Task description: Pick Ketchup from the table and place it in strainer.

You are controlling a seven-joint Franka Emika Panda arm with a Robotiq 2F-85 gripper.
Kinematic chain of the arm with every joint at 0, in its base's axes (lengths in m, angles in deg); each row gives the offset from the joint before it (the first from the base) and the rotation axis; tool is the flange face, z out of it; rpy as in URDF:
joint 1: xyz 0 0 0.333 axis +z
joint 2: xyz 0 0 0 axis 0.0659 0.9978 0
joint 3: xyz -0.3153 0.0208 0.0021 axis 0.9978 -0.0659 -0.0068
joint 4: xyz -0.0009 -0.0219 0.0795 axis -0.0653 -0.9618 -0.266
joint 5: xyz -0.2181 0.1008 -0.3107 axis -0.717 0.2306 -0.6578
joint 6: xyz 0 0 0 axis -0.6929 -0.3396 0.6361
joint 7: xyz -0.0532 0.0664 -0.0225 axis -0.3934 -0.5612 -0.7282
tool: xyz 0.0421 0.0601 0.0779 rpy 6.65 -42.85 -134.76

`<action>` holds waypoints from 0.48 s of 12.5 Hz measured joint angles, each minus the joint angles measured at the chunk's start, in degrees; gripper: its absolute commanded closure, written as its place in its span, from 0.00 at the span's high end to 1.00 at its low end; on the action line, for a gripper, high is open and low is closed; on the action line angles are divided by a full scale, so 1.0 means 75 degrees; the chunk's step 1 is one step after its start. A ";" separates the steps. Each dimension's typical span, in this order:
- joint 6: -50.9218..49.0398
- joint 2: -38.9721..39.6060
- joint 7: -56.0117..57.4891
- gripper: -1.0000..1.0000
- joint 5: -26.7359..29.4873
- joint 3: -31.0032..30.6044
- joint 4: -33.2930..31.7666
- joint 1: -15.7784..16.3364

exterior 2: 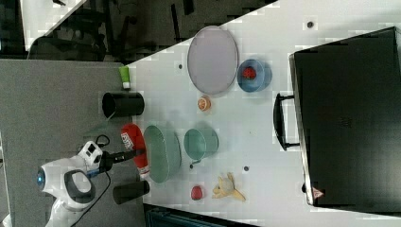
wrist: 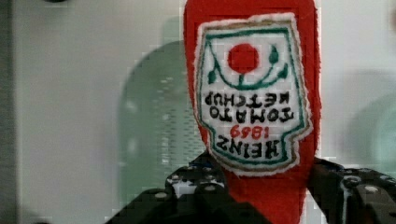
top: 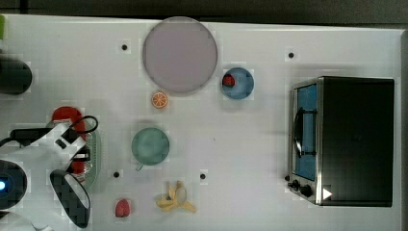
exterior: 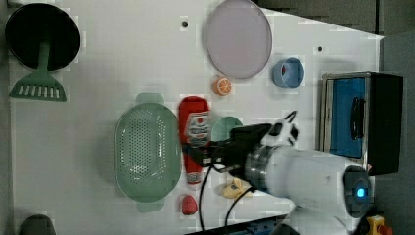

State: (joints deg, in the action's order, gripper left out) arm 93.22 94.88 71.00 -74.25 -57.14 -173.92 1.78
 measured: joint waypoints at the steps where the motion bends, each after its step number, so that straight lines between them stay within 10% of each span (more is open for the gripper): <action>1: 0.0373 0.0331 -0.0319 0.54 -0.0015 -0.0093 0.0015 0.0037; 6: 0.1664 0.2104 -0.1100 0.59 -0.0077 0.0034 0.0045 0.0263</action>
State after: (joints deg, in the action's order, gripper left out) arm 105.70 110.66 62.75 -74.83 -56.89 -173.58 3.76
